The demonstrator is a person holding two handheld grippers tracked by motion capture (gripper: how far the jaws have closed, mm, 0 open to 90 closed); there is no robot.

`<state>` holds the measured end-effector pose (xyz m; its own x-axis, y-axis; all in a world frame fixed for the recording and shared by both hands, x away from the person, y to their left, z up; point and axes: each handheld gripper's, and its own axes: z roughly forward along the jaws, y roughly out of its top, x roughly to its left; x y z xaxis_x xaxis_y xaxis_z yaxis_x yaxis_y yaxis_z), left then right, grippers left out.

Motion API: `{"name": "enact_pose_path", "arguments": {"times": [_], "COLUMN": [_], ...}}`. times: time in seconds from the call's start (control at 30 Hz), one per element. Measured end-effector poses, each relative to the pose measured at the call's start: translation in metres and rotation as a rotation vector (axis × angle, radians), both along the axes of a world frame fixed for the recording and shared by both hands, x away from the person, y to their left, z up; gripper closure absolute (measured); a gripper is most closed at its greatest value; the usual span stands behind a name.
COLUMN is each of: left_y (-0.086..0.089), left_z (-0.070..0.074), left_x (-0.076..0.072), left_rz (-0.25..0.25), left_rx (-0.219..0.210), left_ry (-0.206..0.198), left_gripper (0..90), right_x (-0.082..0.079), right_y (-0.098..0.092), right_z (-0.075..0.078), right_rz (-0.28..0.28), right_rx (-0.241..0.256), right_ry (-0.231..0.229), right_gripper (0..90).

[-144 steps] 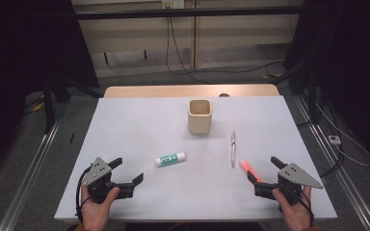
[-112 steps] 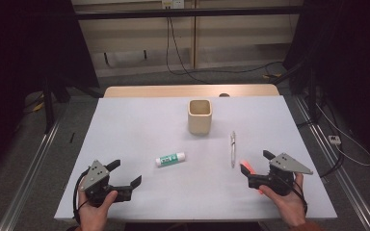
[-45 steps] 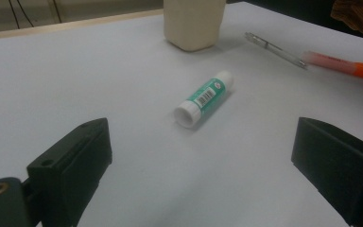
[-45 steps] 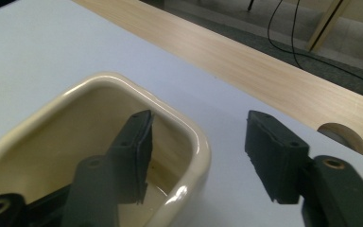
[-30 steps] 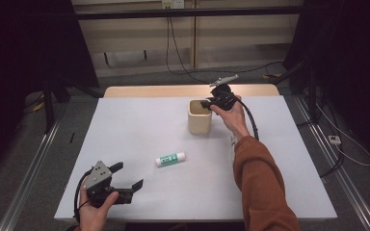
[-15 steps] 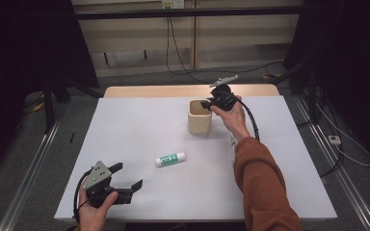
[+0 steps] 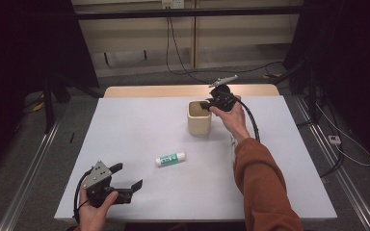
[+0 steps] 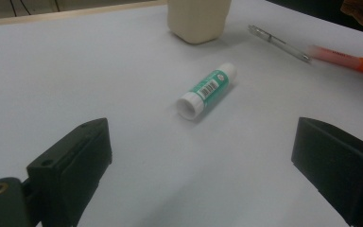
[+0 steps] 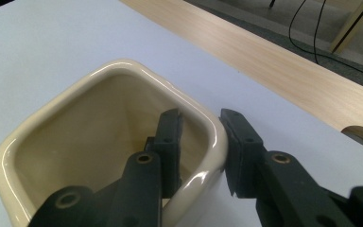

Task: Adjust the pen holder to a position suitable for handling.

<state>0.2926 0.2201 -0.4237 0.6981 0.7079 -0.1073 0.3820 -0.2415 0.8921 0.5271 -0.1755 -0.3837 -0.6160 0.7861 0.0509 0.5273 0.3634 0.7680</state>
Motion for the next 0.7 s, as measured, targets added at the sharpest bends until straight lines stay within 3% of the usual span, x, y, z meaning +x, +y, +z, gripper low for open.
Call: {"name": "enact_pose_path", "arguments": {"times": [0.23, 0.43, 0.7], "left_y": [0.000, 0.001, 0.000], "left_z": [0.000, 0.000, 0.000], "left_x": [0.001, 0.001, 0.001], "left_rz": [0.001, 0.004, 0.003], "left_rx": [0.003, 0.000, 0.007], "left_ry": [0.005, -0.001, -0.001], "left_gripper": [5.5, 5.5, 5.6], "right_x": [-0.011, -0.027, -0.056], "right_y": [-0.005, -0.006, -0.013], "right_z": [0.006, 0.014, 0.028], "right_rz": [0.014, 0.025, -0.010], "right_rx": [0.049, 0.039, 0.031], "right_ry": [-0.004, -0.008, -0.002], "right_gripper": [69.9, 69.8, 69.8]}}
